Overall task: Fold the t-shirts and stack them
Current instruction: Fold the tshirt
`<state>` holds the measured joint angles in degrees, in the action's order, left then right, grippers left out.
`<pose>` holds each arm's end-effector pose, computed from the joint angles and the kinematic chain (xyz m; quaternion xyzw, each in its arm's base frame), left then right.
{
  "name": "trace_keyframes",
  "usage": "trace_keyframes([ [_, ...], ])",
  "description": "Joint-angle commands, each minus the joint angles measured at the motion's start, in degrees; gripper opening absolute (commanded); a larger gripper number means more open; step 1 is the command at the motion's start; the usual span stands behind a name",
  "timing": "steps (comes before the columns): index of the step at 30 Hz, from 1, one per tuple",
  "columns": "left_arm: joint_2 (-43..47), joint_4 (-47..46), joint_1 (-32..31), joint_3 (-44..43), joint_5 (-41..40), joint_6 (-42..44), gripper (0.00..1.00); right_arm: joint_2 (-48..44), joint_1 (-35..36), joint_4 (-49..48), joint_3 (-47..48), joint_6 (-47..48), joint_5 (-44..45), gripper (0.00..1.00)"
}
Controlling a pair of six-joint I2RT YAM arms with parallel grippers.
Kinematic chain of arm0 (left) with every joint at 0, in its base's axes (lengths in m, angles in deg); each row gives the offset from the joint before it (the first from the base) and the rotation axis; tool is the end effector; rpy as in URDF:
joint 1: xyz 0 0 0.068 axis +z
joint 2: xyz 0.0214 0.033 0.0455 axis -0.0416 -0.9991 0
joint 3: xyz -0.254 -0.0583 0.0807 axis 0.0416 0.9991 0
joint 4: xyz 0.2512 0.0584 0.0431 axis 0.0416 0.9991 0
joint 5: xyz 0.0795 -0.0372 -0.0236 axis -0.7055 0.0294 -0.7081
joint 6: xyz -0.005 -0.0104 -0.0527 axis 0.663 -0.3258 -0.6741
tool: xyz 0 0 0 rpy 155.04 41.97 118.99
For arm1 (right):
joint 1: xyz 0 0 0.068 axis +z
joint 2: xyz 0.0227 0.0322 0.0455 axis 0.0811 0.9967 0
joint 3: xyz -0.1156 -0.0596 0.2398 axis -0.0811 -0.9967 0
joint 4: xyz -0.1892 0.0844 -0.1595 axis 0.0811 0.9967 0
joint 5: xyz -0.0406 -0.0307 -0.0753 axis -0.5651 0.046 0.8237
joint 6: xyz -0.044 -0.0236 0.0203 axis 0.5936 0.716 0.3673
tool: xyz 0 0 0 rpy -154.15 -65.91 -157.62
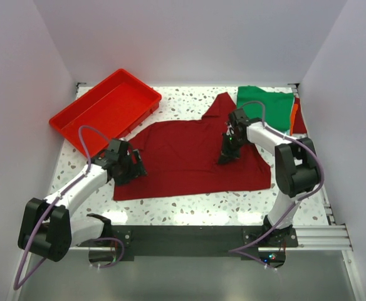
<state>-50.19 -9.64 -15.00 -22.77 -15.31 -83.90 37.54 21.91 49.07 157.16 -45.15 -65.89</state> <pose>0.2017 -0.0645 0.1846 -0.2049 0.9498 -0.1322 0.1962 0.3236 0.1110 0.1755 0.0777 0.9785 0.1798 0.0652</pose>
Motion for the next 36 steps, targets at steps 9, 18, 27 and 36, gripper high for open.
trace_keyframes([
  [9,-1.1,-1.2,-0.5,0.4,-1.3,0.6,0.84,7.4,2.7,1.6,12.3,0.3,-1.9,0.09],
  [18,-1.9,-0.8,-0.8,0.3,-1.6,0.6,0.84,11.2,4.0,3.1,17.7,1.1,-2.4,0.25],
  [27,-2.0,-0.3,-1.0,0.5,-1.8,0.5,0.84,11.0,4.6,2.8,19.9,0.9,-3.6,0.35],
  [36,-3.3,-0.9,-1.4,0.6,-1.8,0.4,0.84,3.4,5.4,3.2,16.8,2.1,6.2,0.41],
])
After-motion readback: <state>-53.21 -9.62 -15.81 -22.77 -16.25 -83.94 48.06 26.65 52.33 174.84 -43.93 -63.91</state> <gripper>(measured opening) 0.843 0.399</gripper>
